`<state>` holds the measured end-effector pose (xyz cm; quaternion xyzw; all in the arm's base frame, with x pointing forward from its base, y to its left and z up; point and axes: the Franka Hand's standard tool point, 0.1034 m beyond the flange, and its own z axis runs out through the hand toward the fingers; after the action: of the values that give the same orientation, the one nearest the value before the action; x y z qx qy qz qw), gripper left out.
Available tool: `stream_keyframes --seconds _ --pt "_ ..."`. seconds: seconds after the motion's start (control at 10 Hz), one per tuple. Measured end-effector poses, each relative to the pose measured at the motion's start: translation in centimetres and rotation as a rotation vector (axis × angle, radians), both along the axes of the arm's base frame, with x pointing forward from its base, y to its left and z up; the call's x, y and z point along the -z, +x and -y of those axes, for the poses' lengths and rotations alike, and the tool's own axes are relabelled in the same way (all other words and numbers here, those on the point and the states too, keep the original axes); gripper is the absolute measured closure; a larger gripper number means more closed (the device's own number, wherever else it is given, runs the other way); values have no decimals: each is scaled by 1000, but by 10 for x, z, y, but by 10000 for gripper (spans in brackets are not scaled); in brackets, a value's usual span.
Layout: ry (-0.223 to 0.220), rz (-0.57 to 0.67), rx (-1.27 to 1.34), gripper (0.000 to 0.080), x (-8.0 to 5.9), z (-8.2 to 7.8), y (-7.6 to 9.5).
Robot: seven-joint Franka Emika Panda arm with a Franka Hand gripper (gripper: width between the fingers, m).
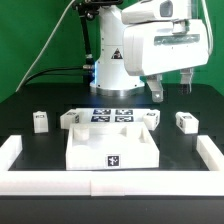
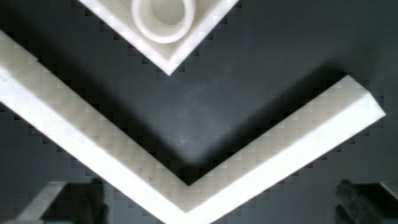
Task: Assemble one leg
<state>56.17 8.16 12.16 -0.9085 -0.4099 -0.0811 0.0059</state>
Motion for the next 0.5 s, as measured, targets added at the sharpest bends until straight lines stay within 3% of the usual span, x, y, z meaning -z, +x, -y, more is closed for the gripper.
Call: stream_keyframes --seconds 0.5 --pt "0 -1 0 150 0 0 0"
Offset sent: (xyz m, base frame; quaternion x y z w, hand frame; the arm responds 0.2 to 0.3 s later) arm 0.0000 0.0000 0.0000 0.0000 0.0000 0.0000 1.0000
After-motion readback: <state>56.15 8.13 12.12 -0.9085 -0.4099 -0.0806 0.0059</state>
